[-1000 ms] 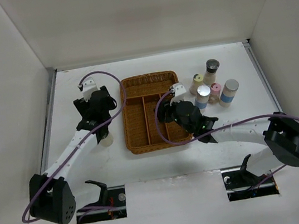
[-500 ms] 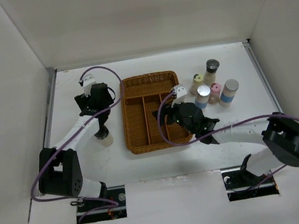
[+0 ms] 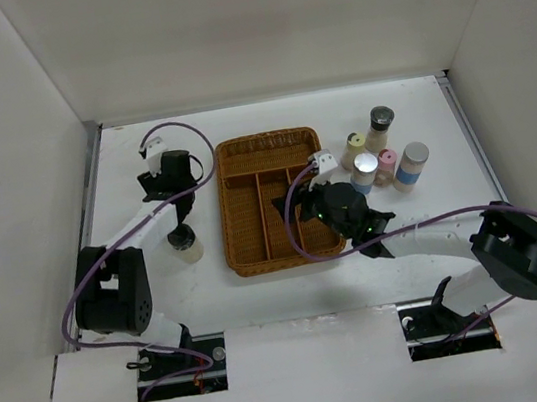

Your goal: Organize the condiment bottles

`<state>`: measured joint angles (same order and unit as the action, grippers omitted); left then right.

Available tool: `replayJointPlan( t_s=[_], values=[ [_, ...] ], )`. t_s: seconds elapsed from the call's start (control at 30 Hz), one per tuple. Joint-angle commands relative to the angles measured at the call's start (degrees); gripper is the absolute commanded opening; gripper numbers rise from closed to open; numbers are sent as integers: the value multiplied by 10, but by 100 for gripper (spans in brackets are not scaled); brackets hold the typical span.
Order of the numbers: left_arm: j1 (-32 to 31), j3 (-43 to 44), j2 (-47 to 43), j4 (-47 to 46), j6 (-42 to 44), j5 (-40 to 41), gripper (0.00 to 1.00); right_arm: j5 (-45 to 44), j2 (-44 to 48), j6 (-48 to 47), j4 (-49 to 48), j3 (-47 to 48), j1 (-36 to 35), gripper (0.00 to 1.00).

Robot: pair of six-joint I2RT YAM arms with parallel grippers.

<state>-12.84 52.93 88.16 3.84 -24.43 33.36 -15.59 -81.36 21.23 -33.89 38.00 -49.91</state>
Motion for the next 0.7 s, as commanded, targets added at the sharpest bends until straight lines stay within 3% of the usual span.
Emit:
replayJointPlan(
  t_s=[0.0, 0.07, 0.23, 0.43, 0.67],
  values=[
    [16, 20, 3, -30, -11, -2, 55, 7, 20, 2, -36, -6, 10, 78],
    [17, 19, -5, -30, -15, -2, 46, 7, 24, 4, -38, -11, 14, 78],
    [0, 35, -48, -45, -12, 6, 38, 8, 24, 4, -43, -13, 14, 78],
    [-55, 133, -74, -51, 14, 9, 37, 8, 20, 6, -42, -13, 24, 78],
    [-137, 263, 20, -42, 40, -8, 37, 3, 41, 20, -43, -30, 56, 77]
  ],
)
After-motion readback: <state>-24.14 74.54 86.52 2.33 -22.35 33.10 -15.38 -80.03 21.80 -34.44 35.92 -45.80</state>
